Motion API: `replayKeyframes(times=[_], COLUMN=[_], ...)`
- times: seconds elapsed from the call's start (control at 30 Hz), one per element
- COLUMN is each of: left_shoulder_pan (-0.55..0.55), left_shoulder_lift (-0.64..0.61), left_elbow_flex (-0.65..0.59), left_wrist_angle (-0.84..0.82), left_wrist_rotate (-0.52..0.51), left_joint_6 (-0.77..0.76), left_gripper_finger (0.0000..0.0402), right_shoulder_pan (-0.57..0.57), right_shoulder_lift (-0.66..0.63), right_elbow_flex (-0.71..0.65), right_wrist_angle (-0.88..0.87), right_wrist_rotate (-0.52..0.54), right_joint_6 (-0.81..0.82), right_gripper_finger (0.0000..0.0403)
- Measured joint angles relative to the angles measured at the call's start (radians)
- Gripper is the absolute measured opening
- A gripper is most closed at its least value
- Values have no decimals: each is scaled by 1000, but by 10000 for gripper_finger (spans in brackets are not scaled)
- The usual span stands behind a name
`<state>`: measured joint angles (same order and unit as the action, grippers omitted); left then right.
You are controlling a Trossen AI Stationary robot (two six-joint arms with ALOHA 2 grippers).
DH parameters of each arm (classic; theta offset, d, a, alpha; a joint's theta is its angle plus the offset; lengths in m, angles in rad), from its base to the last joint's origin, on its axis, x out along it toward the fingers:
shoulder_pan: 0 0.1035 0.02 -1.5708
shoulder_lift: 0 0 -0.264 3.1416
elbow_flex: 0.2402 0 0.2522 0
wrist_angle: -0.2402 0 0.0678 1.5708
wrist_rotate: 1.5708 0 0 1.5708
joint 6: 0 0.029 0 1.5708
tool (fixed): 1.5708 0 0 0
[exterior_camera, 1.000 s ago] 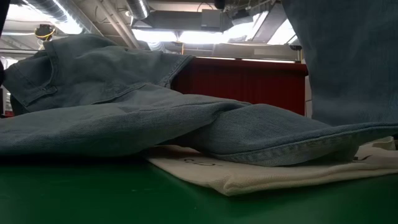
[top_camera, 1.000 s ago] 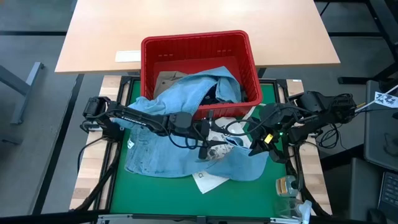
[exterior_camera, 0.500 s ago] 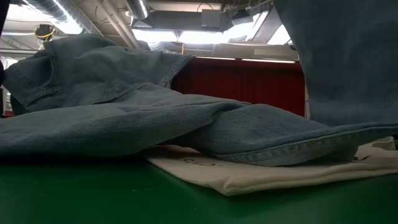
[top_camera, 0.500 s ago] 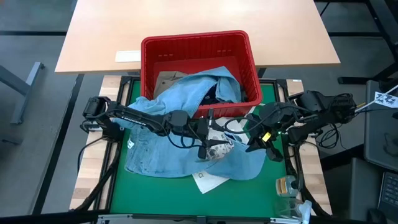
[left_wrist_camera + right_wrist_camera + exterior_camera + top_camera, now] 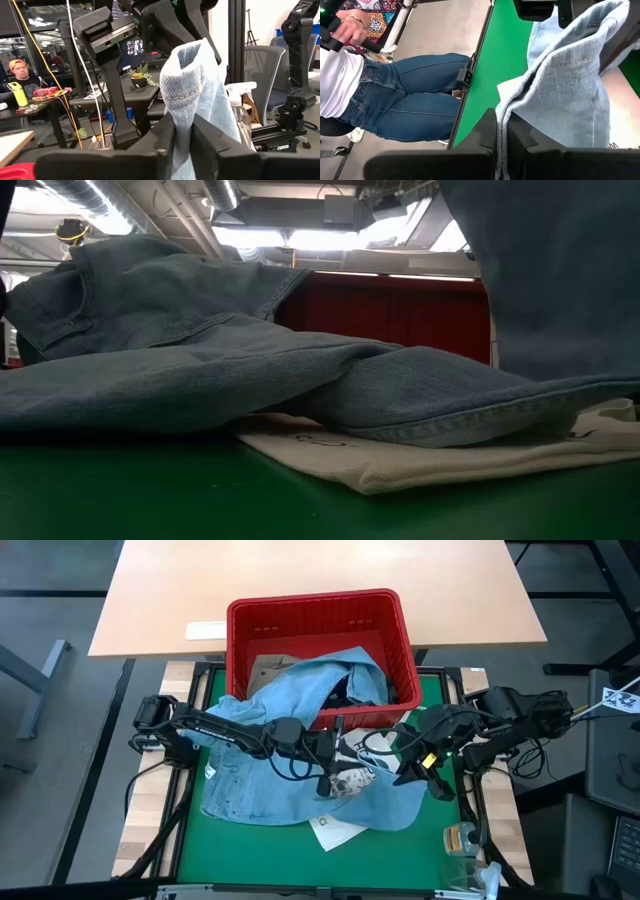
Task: Fold Laundry from Bin
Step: Fold the blue jeans
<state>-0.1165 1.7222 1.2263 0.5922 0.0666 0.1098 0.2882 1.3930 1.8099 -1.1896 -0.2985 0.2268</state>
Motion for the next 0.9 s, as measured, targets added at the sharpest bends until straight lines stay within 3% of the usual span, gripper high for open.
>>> replayKeyframes(times=[0.2,0.37,0.5,0.9], left_shoulder_pan=[-16,-49,-68,-117], left_shoulder_lift=[0,1,4,4], left_elbow_flex=[0,0,41,320], left_wrist_angle=[19,110,110,-231], left_wrist_rotate=[0,-15,-41,-71], left_joint_6=[-94,-239,-358,-452], left_gripper_finger=[6,3,2,1], right_shoulder_pan=[0,0,1,2], right_shoulder_lift=[0,0,-6,-9], right_elbow_flex=[16,75,109,245], right_wrist_angle=[-147,-326,-347,-345], right_wrist_rotate=[49,331,515,588], right_joint_6=[7,9,-15,-292], right_gripper_finger=[16,16,16,16])
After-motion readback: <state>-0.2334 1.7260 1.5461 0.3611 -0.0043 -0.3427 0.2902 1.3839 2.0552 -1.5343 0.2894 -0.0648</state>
